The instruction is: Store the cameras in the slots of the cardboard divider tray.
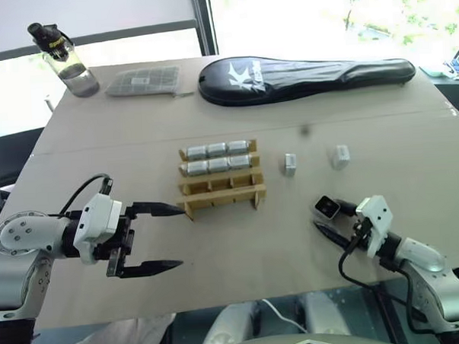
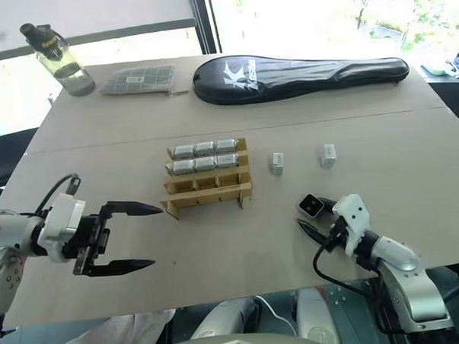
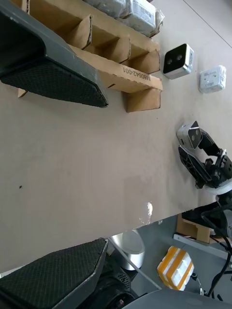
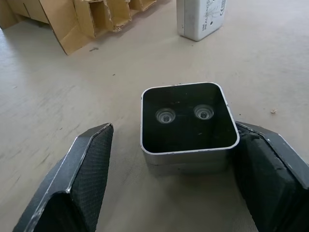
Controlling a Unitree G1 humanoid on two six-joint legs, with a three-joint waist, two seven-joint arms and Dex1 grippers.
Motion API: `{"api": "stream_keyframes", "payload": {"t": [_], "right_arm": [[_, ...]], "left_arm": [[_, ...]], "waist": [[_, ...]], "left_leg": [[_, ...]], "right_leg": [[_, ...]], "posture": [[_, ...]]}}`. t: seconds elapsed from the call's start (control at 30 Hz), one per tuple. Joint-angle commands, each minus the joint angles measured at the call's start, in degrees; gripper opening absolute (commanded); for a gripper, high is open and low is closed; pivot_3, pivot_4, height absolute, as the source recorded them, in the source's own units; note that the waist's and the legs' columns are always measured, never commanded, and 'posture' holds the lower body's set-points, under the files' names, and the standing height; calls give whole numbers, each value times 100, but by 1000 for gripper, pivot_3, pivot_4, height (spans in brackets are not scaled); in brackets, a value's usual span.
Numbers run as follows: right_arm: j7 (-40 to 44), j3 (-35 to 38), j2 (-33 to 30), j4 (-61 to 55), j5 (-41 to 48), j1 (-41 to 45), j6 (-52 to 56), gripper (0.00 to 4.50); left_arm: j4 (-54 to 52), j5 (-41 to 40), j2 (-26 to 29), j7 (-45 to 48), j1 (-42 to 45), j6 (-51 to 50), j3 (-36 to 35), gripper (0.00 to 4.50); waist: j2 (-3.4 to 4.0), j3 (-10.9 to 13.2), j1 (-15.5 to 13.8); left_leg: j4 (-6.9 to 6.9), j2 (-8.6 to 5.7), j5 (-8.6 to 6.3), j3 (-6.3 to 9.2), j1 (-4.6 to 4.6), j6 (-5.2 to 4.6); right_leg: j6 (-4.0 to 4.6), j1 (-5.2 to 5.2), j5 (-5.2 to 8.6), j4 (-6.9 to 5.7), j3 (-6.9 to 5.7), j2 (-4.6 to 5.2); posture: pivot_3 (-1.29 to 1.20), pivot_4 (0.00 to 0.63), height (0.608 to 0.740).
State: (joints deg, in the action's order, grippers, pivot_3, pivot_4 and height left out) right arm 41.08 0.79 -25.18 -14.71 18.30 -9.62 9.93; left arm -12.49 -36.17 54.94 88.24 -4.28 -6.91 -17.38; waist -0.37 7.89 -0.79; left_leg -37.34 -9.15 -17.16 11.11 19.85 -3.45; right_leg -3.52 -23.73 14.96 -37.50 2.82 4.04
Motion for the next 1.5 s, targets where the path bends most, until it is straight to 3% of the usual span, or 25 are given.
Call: {"api": "stream_keyframes", "payload": {"t": [0.03,0.1,0.13,0.33,0.57,0.7,0.83,0.97,1.1,1.5], "right_arm": [[-128,57,56,-21,-2,75,-46,2907],[-168,64,50,2,-48,100,-85,2012],[-177,71,62,9,-32,115,-89,1920],[25,-262,-298,-98,-757,276,-872,1924],[404,-1123,-802,42,-1978,1485,-2200,1924],[482,-1778,-582,697,-2680,2939,-3179,1924],[-232,-2263,-98,1774,-3688,4169,-4567,1924],[-988,-2437,273,2483,-4371,4808,-5247,1924],[-1438,-2584,393,2868,-4770,5097,-5826,1924],[-1790,-2737,584,2980,-5045,5315,-6162,1924]], "left_arm": [[-42,-144,10,9,57,-38,-134,4500],[-42,-152,9,9,57,-56,-148,4500],[-31,-141,7,17,48,-45,-153,4500],[-7,-171,-102,-336,124,-326,-136,4500],[-104,-437,-562,-1515,936,-1281,79,4500],[34,-456,-810,-2073,1461,-1687,295,4500],[49,-866,-946,-2295,1919,-2411,434,4500],[107,-792,-888,-2296,2078,-2653,556,4500],[232,-881,-854,-2226,2194,-2817,491,4500],[350,-954,-734,-1855,2236,-3044,521,4500]], "waist": [[0,0,0],[1,0,3],[1,1,3],[2,2,3],[-4,3,23],[-13,8,56],[-30,11,128],[-32,10,170],[-32,11,215],[-32,10,334]], "left_leg": [[0,0,0,0,0,0],[0,0,0,0,0,0],[0,0,0,0,-1,0],[0,-1,0,-1,0,0],[-9,0,1,0,-2,2],[-9,0,1,0,0,2],[-14,1,3,8,1,7],[-11,-1,0,8,2,11],[-10,-4,0,5,2,11],[-21,4,0,4,1,16]], "right_leg": [[0,0,0,-1,0,0],[0,-1,0,-1,1,0],[0,0,0,-1,0,0],[0,-1,0,0,2,0],[0,-2,0,-13,-2,-1],[0,-4,0,-7,-2,-1],[0,-6,-1,-16,-12,-2],[1,-17,0,-12,-59,5],[3,-22,-1,-7,-123,8],[19,-29,-10,-29,-121,5]], "posture": [[0,150,740],[0,150,740],[0,150,740],[0,150,740],[0,150,740],[0,150,740],[0,150,740],[0,150,740],[0,150,740],[0,150,740]]}}
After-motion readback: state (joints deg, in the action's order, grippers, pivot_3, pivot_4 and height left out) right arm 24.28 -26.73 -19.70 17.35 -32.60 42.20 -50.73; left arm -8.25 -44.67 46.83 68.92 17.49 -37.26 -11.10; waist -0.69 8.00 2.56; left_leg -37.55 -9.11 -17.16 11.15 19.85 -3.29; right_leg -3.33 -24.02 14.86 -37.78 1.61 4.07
